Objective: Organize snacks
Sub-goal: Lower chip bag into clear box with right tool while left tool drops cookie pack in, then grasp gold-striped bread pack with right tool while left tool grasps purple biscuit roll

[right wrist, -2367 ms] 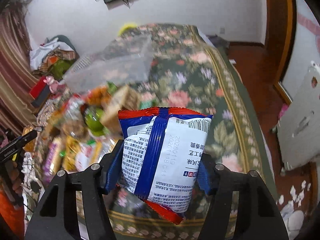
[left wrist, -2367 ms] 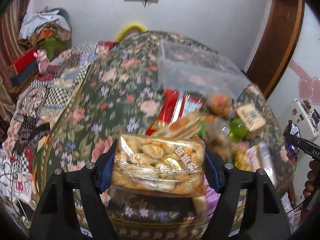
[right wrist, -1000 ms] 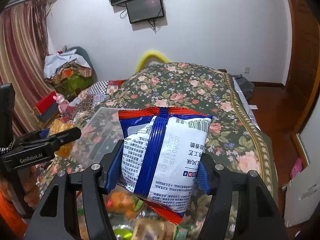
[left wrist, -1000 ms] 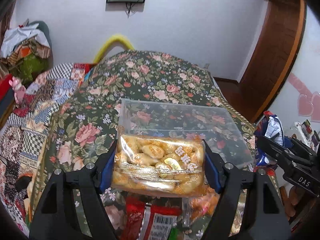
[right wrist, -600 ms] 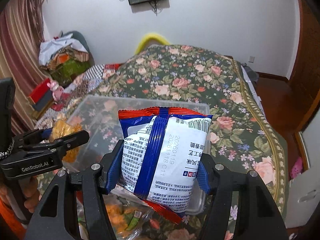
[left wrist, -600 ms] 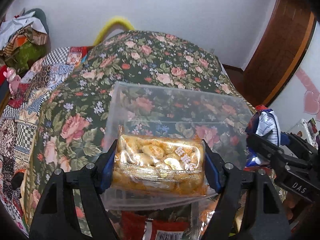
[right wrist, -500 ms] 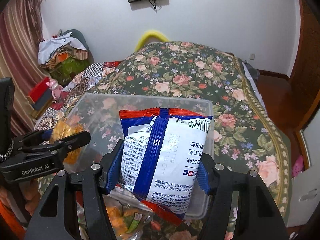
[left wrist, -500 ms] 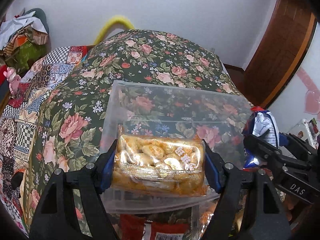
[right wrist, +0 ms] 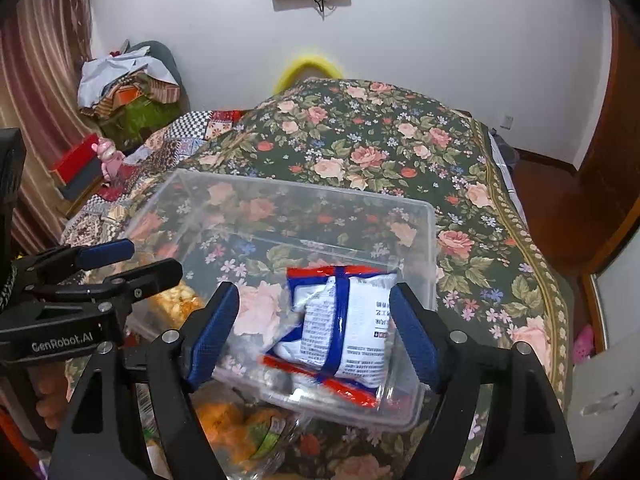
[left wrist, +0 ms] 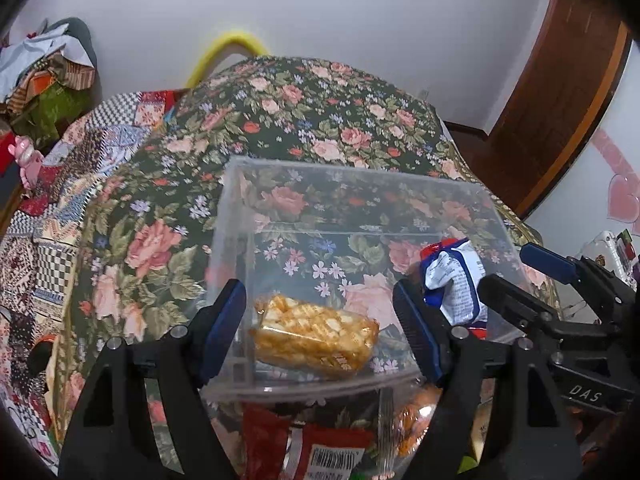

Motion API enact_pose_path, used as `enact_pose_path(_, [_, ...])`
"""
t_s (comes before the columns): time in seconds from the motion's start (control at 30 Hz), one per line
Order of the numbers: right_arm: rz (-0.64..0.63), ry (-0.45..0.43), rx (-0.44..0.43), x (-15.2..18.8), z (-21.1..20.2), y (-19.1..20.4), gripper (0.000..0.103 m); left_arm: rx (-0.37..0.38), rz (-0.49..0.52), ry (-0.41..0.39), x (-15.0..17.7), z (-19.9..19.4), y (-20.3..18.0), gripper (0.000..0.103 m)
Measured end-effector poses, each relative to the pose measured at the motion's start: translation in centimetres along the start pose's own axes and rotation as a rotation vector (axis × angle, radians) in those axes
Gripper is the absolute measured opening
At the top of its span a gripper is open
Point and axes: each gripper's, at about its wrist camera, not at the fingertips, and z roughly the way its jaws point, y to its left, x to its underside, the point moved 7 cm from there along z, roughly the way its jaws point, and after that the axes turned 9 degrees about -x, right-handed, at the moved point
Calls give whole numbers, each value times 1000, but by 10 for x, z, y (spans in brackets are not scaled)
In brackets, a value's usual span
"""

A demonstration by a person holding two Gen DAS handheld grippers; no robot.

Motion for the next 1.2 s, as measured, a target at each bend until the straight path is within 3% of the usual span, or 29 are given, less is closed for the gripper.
enact_pose_path(0.3, [-19,-71,-19,14,-59,14,75,-8,41,-127,9,-79,3,76])
enact_pose_path(0.6, [14,-114,-52,54,-116,26,75,14,39,-168,58,-146,8,76])
enact_pose_path(0.9, [47,-95,-47,108,-144,37,78,42,32,-91,127,-160,11,76])
enact_pose_path(1.2, [95,-16,-55,157,-130,40,79,41,38,15,183,-140,9,76])
